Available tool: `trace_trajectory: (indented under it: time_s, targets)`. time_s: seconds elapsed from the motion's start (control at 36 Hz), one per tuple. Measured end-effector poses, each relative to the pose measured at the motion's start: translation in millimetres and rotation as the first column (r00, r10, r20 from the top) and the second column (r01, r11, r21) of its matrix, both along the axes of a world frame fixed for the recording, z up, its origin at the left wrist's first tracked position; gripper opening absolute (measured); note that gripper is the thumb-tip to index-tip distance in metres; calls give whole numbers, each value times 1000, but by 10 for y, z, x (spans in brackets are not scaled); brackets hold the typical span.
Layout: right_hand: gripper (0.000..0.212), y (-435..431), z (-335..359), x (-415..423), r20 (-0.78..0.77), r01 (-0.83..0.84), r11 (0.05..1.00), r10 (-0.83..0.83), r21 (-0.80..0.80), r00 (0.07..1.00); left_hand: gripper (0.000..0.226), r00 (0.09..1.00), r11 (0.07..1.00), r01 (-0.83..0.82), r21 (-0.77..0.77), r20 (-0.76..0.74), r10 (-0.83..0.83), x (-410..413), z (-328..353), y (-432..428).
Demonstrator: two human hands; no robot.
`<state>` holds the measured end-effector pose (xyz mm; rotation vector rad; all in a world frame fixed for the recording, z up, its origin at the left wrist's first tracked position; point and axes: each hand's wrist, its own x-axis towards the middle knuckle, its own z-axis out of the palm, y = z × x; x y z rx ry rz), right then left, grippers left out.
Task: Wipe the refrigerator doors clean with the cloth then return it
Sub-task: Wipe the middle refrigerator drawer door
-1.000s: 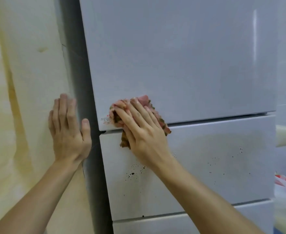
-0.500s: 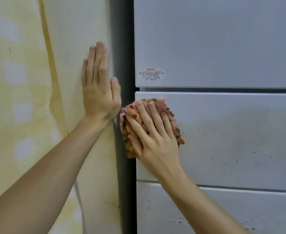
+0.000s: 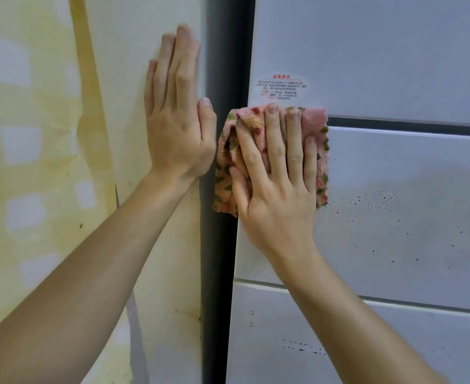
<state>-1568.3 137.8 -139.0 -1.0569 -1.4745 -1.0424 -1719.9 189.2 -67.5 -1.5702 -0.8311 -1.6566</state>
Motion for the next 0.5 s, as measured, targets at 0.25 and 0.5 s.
trace_trajectory:
  time_s: [0.25,0.5]
  targets:
    - [58,-13,-477,97,29,-23,998,24,-57,999,70,997,998,-66,-6,-35,66,-27,-189,27]
    - [55,-103,-848,182,7,-61,988,63,-140,998,68,997,993,-72,-91,-43,68,-127,-654,-47]
